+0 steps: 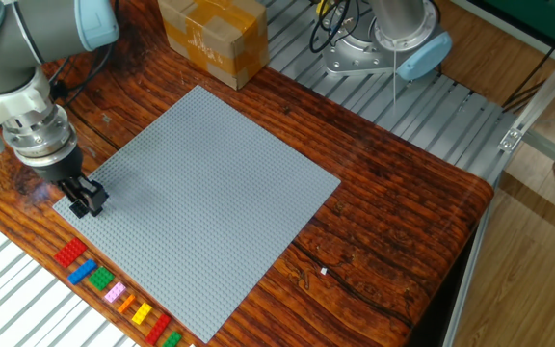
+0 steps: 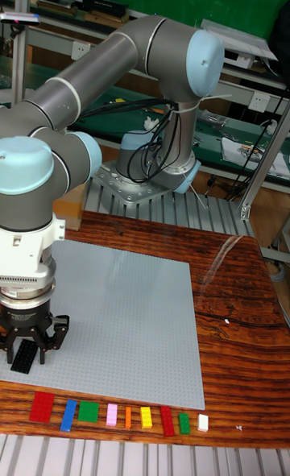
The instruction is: Build with small Lego blocks
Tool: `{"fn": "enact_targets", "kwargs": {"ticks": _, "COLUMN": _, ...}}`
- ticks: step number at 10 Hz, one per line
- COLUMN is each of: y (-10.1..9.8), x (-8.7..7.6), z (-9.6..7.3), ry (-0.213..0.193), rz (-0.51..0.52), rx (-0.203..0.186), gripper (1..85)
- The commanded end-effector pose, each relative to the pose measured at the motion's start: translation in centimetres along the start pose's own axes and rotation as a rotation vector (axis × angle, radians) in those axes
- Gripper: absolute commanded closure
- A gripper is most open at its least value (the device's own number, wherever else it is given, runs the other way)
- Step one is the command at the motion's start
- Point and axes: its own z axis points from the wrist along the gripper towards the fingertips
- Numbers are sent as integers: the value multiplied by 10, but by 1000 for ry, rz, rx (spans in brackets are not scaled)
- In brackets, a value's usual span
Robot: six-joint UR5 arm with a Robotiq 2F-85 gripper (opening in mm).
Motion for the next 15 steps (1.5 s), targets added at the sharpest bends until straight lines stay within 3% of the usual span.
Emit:
{"fn": "enact_targets", "kwargs": {"ticks": 1, "y": 2, "x": 0, "z": -2, "ry": -4, "rz": 11, "rx": -5, "gripper": 340}}
{"fn": "enact_targets", "kwargs": {"ticks": 4, "y": 8, "x": -2, "z": 1, "ry": -10, "rz": 20, "rx": -4, "gripper": 340}}
{"fn": "enact_targets", "kwargs": {"ticks": 15, "y": 4, "x": 1, "z": -5, "ry": -13, "rz": 4, "rx": -7, "gripper": 333}}
